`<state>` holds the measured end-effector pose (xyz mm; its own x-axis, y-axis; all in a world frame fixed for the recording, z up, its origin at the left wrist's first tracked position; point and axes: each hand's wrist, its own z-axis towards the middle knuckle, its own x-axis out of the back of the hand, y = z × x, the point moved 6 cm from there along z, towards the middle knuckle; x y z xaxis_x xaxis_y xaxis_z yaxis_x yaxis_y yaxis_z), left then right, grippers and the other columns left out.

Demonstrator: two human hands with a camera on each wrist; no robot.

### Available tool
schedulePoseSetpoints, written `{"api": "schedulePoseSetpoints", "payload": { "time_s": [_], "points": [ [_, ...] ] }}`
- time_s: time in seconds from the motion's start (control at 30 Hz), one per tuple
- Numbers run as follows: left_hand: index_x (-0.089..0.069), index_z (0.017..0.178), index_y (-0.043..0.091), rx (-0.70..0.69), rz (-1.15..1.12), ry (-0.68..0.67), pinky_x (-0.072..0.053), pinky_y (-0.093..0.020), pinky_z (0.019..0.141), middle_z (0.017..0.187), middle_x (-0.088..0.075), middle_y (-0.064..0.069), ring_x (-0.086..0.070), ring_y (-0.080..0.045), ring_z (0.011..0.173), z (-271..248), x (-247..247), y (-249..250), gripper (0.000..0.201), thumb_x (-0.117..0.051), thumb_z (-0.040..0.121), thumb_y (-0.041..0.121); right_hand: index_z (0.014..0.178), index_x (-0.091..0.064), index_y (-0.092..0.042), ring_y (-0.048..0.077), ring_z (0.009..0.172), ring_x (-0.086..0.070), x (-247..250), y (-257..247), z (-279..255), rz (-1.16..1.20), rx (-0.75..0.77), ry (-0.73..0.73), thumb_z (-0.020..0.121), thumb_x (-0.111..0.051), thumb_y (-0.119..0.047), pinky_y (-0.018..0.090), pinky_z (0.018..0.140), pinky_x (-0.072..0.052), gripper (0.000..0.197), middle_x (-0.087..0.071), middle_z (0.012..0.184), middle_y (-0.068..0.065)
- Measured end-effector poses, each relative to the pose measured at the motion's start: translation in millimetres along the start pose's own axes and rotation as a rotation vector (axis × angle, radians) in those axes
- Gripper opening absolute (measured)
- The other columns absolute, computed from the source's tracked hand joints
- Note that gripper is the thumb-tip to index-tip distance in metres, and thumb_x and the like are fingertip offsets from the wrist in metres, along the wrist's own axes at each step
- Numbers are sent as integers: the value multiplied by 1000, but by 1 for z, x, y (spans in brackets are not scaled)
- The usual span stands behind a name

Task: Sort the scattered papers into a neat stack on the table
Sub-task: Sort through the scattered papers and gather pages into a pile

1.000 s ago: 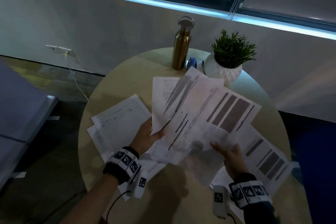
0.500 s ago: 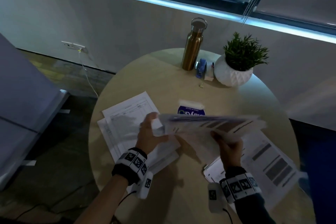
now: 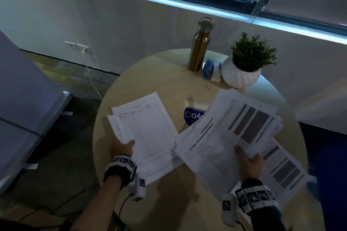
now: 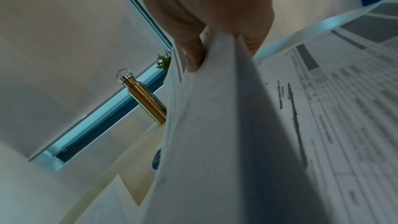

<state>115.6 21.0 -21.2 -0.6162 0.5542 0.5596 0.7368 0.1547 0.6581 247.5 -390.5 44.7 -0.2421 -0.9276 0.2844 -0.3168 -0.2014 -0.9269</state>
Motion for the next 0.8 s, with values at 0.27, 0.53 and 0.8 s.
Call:
{"api": "schedulePoseSetpoints", "payload": {
  "time_s": [0.27, 0.53, 0.8],
  "points": [
    [-57, 116, 25, -390, -179, -362, -46, -35, 84, 104, -64, 9, -60, -12, 94, -20, 49, 76, 38, -69, 80, 24, 114, -60, 6, 37, 101, -62, 25, -14, 10, -77, 38, 91, 86, -63, -13, 37, 85, -44, 34, -64, 111, 25],
    [-67, 100, 23, -510, -184, -601, -54, -14, 61, 81, -73, 17, -69, -2, 75, -71, 3, 119, 21, -71, 80, 21, 88, -66, -5, 16, 68, -68, -40, -32, -5, 4, -14, -299, 82, -67, -5, 35, 66, -59, 6, -69, 82, 11],
    [-39, 127, 8, -360, -205, -625, -48, -30, 85, 122, -55, -5, -56, -22, 109, -81, -56, 83, 59, -72, 79, 14, 74, -60, -14, 14, 64, -59, -62, -42, -34, 170, -44, -407, 98, -43, -19, 30, 61, -48, 30, -64, 67, -3]
  ]
}}
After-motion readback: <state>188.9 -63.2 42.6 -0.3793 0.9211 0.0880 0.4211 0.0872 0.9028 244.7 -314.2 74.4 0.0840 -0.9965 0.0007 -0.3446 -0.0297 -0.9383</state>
